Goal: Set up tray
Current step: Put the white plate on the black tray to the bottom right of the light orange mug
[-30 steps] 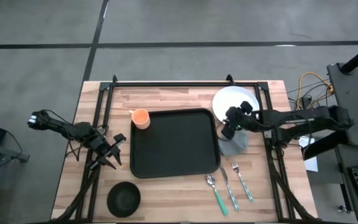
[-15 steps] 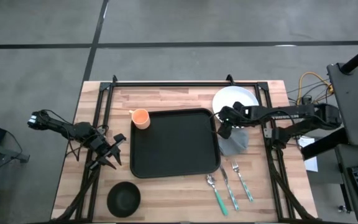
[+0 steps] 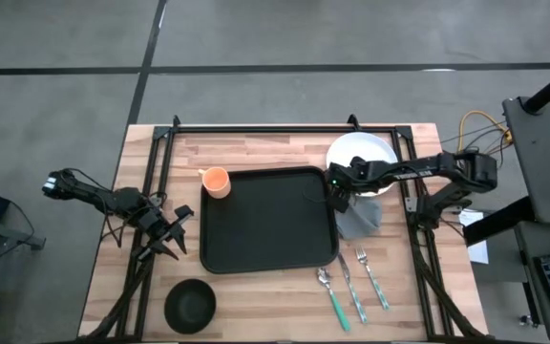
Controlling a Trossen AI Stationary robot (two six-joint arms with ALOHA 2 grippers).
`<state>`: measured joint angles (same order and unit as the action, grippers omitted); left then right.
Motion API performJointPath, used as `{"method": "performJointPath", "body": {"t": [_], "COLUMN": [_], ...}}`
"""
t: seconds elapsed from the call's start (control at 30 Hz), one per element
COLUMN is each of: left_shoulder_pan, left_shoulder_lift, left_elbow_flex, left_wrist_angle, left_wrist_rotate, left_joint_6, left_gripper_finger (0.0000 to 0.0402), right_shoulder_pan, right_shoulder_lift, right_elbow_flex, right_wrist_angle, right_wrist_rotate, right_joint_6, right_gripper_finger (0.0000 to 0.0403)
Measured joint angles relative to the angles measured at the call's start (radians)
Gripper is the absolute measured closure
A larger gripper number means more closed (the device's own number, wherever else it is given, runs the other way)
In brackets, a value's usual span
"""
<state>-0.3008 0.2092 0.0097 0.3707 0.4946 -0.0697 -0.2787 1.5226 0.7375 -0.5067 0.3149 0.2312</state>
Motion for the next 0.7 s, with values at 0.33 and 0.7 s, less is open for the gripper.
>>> {"method": "performJointPath", "body": {"t": [0.33,0.7], "left_shoulder_pan": [0.0,0.0], "left_shoulder_lift": [0.0,0.0], "left_elbow_flex": [0.0,0.0], "left_wrist_angle": [0.0,0.0], "left_wrist_rotate": [0.0,0.0], "left_joint_6": [0.0,0.0], "left_gripper_finger": [0.0313,0.0313], "right_shoulder_pan": [-0.07,-0.075], "right_shoulder_lift": [0.061,0.064], "right_elbow_flex": [0.015,0.015], "right_wrist_angle": [-0.004,-0.012], "right_wrist_rotate": [-0.02,-0.036], "right_joint_6": [-0.003,-0.037], "right_gripper_finger": [0.0207,0.0305]}}
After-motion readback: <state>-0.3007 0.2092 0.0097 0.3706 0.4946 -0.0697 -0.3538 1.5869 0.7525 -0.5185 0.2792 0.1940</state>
